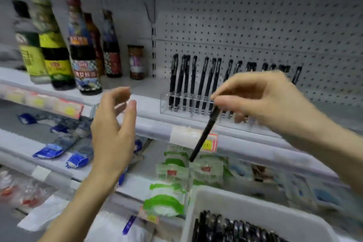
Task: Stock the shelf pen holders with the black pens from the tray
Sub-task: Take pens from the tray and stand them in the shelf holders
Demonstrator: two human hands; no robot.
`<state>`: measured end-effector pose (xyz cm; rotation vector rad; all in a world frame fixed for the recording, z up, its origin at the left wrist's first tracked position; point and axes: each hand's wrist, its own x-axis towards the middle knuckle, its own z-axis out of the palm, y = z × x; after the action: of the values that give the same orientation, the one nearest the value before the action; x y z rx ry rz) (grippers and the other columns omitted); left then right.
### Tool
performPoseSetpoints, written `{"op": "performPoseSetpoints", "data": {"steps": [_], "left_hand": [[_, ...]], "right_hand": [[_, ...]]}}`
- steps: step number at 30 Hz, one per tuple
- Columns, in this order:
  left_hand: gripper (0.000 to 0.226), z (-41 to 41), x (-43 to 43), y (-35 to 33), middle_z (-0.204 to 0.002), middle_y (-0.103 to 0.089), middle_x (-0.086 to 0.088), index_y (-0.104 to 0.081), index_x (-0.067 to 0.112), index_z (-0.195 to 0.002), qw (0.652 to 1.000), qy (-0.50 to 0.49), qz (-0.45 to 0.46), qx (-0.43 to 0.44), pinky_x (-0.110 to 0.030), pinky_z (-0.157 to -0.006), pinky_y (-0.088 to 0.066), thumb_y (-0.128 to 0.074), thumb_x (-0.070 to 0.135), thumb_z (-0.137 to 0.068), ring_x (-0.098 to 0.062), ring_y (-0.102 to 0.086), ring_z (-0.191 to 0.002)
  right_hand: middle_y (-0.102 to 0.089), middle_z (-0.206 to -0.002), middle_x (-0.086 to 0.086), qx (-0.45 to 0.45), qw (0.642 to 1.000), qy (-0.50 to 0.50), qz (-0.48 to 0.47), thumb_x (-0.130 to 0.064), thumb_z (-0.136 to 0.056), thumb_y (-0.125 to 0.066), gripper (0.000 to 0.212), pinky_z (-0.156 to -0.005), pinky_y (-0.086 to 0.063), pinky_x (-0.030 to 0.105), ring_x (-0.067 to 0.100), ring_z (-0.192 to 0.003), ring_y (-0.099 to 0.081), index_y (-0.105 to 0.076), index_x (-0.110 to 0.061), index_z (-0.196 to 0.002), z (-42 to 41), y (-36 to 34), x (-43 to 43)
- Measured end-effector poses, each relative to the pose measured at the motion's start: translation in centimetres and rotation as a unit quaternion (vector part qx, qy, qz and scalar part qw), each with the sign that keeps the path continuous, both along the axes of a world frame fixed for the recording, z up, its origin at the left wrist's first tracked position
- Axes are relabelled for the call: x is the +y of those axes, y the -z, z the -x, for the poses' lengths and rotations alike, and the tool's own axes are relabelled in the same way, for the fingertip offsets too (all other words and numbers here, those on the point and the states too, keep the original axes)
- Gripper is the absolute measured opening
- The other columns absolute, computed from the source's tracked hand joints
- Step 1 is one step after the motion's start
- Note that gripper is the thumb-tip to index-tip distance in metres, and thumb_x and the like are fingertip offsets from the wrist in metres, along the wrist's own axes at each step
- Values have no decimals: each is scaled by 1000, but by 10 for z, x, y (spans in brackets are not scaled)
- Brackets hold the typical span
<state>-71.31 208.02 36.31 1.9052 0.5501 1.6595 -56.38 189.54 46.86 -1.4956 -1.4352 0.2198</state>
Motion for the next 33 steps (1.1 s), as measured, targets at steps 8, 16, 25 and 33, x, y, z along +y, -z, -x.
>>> {"op": "performPoseSetpoints", "data": {"steps": [8,16,25,33], "left_hand": [[50,-46,41,-7,-129,-53,8,-44,23,-133,984,101,57,135,-27,-100,-41,-43,49,-90,-4,-51,-118],[62,-71,51,15,-138,-47,16,-37,31,-141,970,109,79,202,-27,-101,-34,-36,66,-90,-4,-41,-126],[78,-73,52,22,-135,-44,22,-30,42,-142,970,107,58,212,-24,-95,-29,-24,79,-73,-2,-35,-124],[65,-74,56,26,-130,-42,31,-24,56,-135,969,103,46,222,-12,-87,-27,-24,80,-75,5,-34,-119]], "right_hand": [[-73,-80,9,-61,997,49,8,-5,-85,-64,9,-65,-54,15,13,-72,-71,-70,-5,-92,-32,-81,61],[-70,-93,6,-158,980,114,47,-3,-92,-57,10,-73,-56,19,11,-81,-68,-56,-8,-101,-53,-78,96],[-71,-89,-1,-223,962,115,111,-12,-93,-56,6,-81,-57,32,9,-79,-68,-54,-14,-99,-60,-73,117],[-68,-94,-2,-239,958,110,113,-16,-90,-62,11,-80,-56,40,11,-78,-67,-54,-20,-95,-63,-60,134]]}}
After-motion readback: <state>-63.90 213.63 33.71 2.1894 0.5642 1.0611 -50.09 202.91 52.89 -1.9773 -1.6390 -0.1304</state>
